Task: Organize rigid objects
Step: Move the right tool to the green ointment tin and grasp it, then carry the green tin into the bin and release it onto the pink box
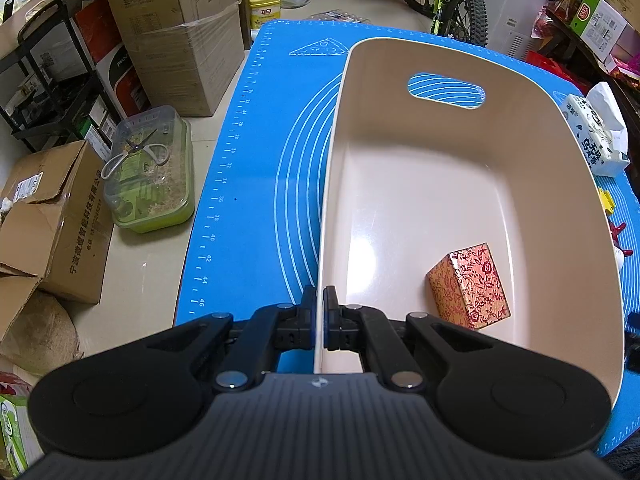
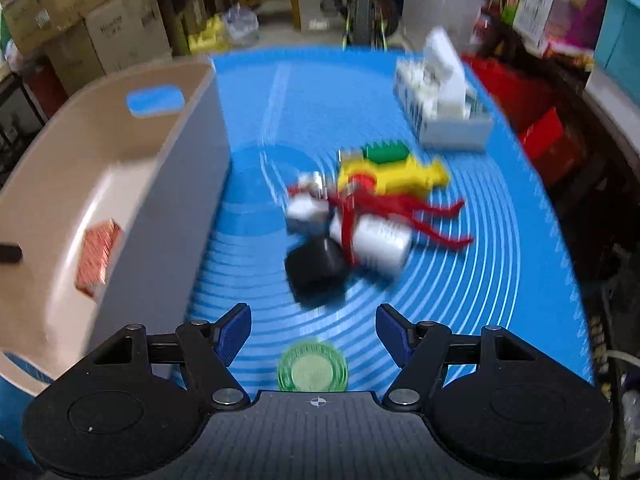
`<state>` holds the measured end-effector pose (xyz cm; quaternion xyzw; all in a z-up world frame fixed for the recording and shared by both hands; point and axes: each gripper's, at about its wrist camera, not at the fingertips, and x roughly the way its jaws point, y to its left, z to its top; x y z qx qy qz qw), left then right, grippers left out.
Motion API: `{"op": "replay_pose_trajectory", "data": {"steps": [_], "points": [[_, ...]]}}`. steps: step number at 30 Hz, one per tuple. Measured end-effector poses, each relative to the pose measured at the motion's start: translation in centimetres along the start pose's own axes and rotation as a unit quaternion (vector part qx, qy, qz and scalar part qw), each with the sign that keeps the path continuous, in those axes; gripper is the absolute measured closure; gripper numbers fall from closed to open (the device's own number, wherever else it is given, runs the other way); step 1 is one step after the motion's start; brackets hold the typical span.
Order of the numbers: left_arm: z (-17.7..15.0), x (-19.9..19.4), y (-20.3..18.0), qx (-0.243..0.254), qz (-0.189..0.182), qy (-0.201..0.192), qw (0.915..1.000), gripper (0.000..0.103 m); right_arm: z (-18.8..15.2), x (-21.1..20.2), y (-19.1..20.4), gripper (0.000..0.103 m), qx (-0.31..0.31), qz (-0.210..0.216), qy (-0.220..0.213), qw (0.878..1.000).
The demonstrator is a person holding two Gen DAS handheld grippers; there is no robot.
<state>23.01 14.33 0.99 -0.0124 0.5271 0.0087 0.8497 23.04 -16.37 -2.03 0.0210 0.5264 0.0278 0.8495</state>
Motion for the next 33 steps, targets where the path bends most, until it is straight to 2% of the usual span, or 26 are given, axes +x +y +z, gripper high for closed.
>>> {"op": "replay_pose_trajectory", "data": {"steps": [4, 12, 17, 24, 28, 33], "points": [[-0.1, 0.0, 0.0, 0.0, 0.001, -0.001, 1.0, 0.098, -1.0, 1.8, 0.0, 0.029, 0.001, -0.004, 0.033, 0.999], [-0.1, 0.0, -0.1, -0.002, 0.001, 0.0, 1.0, 0.098, -2.3, 3.9, -0.3, 0.029, 0.003, -0.01, 0.065, 0.998], [-0.1, 0.0, -0.1, -0.001, 0.001, -0.001, 1.0, 0.098, -2.4, 4.0, 0.0, 0.03, -0.009, -0.014, 0.058, 0.998], [-0.1, 0.0, 0.0, -0.001, 0.001, -0.001, 1.0, 0.098, -2.5, 3.7, 0.4, 0.048, -0.026, -0.012, 0.049, 0.998], [-0.1, 0.0, 0.0, 0.0, 0.002, -0.001, 1.0, 0.098, -2.5, 3.5, 0.7, 0.048, -0.035, -0.014, 0.044, 0.998], [0.0, -0.1, 0.0, 0.0, 0.001, 0.0, 1.0, 0.098, -2.0, 2.3, 1.3, 0.048, -0.037, -0.009, 0.012, 0.999]]}}
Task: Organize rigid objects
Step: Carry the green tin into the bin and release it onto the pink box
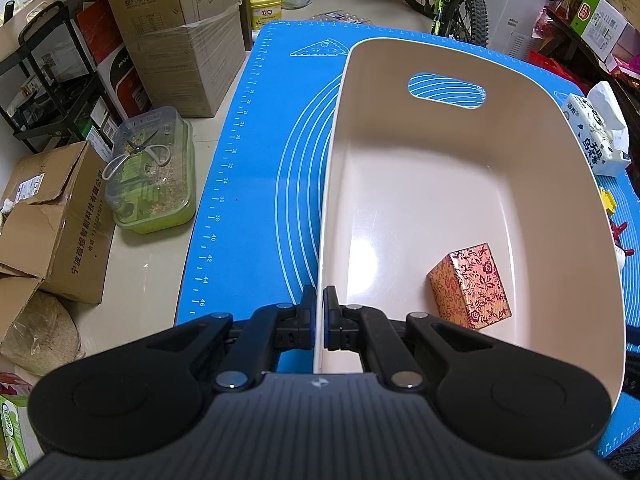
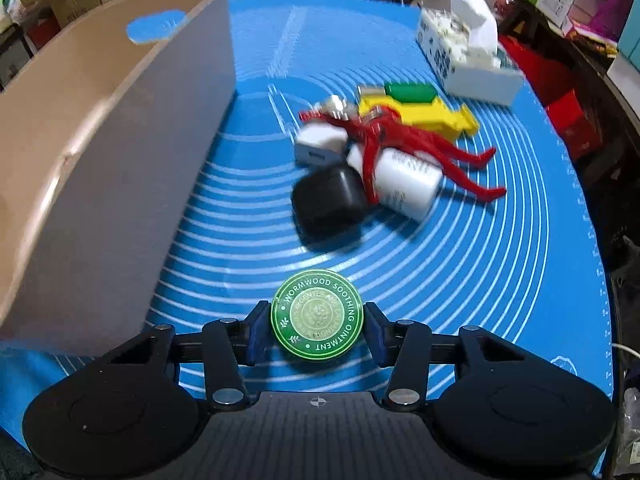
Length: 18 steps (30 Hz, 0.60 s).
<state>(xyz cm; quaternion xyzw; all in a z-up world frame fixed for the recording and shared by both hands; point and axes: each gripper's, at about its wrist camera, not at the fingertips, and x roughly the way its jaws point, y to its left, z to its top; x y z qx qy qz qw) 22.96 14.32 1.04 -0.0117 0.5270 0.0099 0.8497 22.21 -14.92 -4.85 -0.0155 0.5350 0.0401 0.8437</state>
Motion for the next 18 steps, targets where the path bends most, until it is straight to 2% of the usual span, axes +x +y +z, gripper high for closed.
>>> {"op": "replay_pose_trajectory", "data": {"steps": [7, 13, 18], "points": [[0.0, 0.0, -0.1, 0.001, 0.0, 0.0, 1.0, 0.098, 1.9, -2.6, 0.8, 0.048, 0.016, 0.0, -0.068, 0.998], [0.0, 0.1, -0.1, 0.004, -0.002, 0.0, 1.0, 0.098, 4.1, -5.9, 1.8, 0.048, 0.012, 0.003, -0.146, 0.989], [0.0, 0.1, -0.1, 0.004, -0.003, 0.0, 1.0, 0.098, 6.1, -7.2, 2.2, 0.048, 0.02, 0.016, -0.181, 0.983]]}}
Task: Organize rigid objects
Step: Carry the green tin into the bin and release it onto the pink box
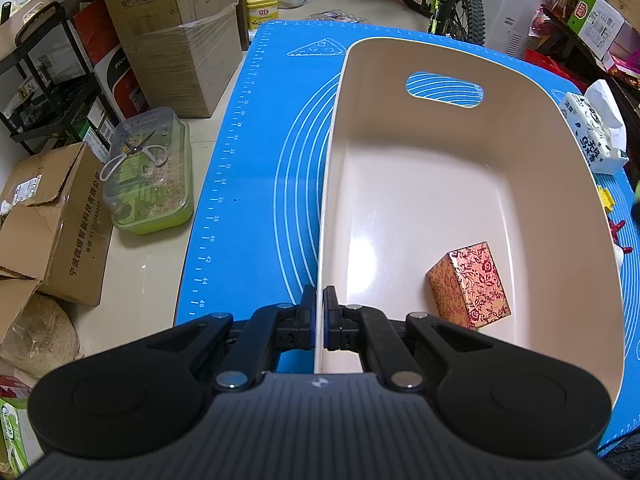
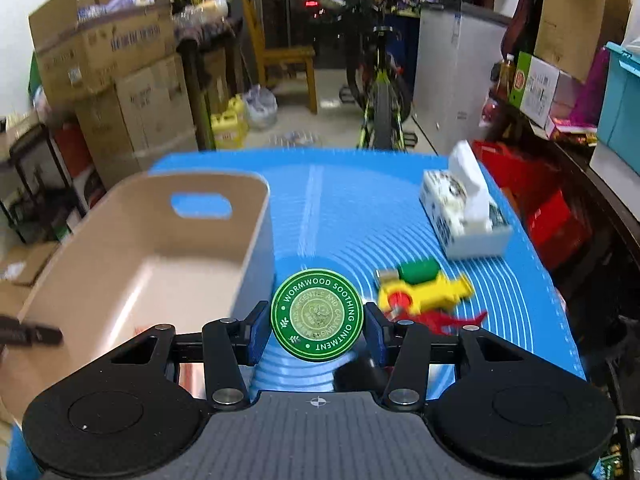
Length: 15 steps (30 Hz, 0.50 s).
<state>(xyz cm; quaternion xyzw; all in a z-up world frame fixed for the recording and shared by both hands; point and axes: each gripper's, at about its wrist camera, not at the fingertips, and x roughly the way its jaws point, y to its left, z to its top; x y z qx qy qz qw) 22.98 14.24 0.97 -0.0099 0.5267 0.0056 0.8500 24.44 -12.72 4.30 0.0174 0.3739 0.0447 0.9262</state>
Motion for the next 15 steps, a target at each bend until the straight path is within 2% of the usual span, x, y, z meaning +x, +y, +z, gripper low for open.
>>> {"op": "replay_pose_trajectory", "data": {"steps": [4, 8, 15], "points": [[0.0, 0.0, 0.0, -0.001, 0.0, 0.0, 1.0, 0.098, 1.4, 0.1, 0.6, 0.048, 0.008, 0.013, -0.026, 1.0], [0.1, 0.0, -0.1, 0.0, 0.001, 0.001, 1.0, 0.098, 2.1, 0.6, 2.3, 0.048, -0.012, 0.035, -0.05, 0.998], [0.1, 0.0, -0.1, 0.0, 0.0, 0.001, 1.0, 0.098, 2.5, 1.8, 6.3, 0.048, -0.047, 0.068, -0.043, 0.996]]}}
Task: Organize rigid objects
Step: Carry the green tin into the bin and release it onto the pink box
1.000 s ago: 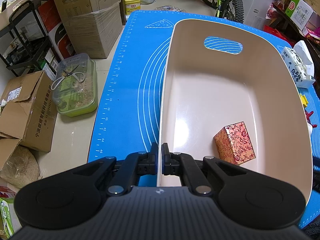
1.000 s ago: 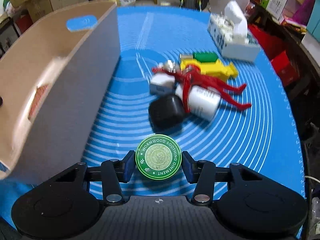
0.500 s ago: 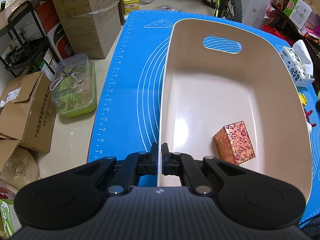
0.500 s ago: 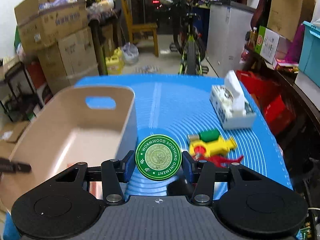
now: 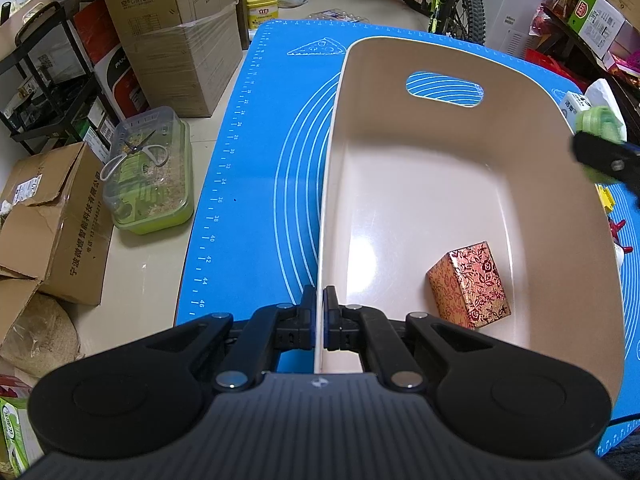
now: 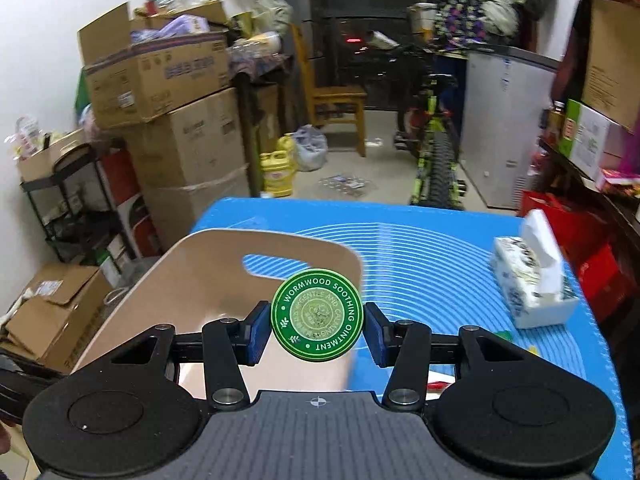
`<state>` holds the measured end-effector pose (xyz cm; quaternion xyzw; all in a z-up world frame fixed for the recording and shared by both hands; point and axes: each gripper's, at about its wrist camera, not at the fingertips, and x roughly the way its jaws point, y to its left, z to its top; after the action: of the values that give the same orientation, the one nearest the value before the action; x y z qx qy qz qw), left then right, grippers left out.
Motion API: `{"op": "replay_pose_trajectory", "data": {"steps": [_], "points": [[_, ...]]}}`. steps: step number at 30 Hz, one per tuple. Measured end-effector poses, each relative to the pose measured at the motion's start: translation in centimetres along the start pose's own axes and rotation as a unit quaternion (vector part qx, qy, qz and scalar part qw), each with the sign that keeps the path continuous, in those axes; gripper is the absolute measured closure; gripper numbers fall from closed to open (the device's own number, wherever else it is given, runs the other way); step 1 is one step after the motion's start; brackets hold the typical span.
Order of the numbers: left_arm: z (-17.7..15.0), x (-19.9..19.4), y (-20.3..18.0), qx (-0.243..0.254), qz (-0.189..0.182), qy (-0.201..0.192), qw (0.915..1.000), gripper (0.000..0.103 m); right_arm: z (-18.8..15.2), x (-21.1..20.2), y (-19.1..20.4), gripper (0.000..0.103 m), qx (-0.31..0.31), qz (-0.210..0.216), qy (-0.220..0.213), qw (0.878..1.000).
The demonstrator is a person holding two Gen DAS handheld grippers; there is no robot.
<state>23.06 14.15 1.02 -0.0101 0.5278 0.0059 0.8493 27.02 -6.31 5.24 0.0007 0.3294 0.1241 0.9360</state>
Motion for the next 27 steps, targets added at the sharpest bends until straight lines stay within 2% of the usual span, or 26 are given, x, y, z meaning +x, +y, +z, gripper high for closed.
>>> {"op": "replay_pose_trajectory", "data": {"steps": [14, 22, 26, 27], "points": [[-0.1, 0.1, -0.1, 0.002, 0.001, -0.001, 1.0, 0.098, -1.9, 4.2, 5.9, 0.048, -0.071, 0.037, 0.09, 0.993], [-0.1, 0.1, -0.1, 0.003, 0.001, 0.0, 1.0, 0.098, -3.2, 6.2, 6.8, 0.048, -0.087, 0.035, 0.161, 0.983], [-0.1, 0.2, -0.2, 0.003, 0.001, 0.0, 1.0, 0.098, -3.6, 6.1, 6.8, 0.048, -0.089, 0.036, 0.164, 0.982], [-0.1, 0.1, -0.1, 0.003, 0.001, 0.0, 1.0, 0.098, -3.7, 6.0, 6.7, 0.045, -0.087, 0.035, 0.163, 0.982]]}}
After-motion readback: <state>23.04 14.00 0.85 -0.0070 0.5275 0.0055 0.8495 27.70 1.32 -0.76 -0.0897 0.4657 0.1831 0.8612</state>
